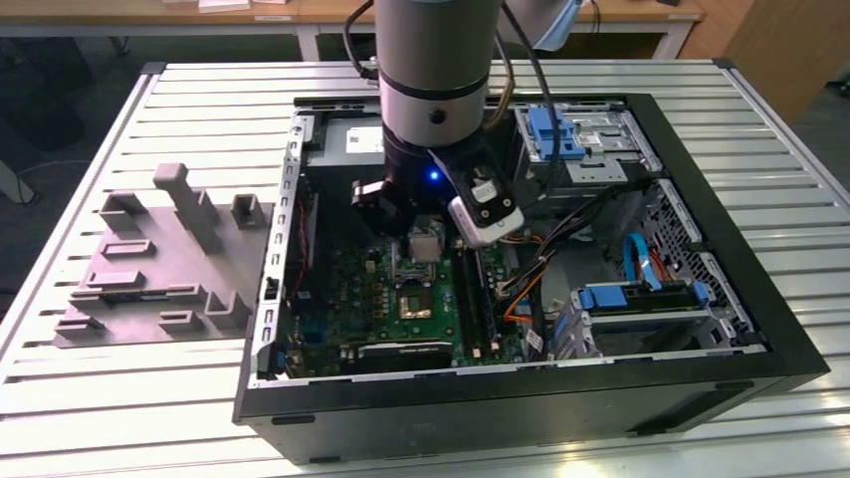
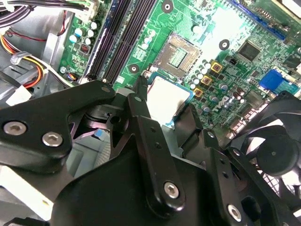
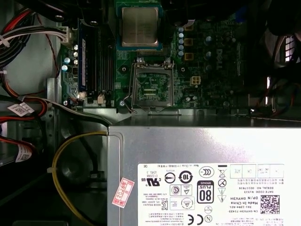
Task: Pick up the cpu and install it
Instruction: 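Place the cpu into insertion slot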
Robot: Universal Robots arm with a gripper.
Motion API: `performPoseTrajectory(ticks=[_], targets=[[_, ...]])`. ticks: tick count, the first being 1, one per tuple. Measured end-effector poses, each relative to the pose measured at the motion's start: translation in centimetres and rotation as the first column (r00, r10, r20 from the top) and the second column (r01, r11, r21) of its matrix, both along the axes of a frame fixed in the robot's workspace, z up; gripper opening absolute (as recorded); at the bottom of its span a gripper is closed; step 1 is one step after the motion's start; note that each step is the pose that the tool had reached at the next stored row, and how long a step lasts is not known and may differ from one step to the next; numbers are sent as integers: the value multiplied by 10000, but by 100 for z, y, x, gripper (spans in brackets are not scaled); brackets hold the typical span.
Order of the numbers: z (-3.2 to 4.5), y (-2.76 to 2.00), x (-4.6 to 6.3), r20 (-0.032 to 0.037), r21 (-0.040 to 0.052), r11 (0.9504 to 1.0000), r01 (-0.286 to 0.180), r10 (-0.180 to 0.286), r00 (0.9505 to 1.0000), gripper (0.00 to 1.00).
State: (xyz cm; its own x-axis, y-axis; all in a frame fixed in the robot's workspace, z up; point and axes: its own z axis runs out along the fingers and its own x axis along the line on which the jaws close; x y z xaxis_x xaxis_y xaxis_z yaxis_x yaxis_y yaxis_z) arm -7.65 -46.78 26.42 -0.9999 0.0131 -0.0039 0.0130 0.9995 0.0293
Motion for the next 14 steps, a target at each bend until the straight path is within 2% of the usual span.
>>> performPoseTrajectory(ticks=[14], targets=[[-105,-9,-26,-22,-1,10000,-9,9,10000,47]])
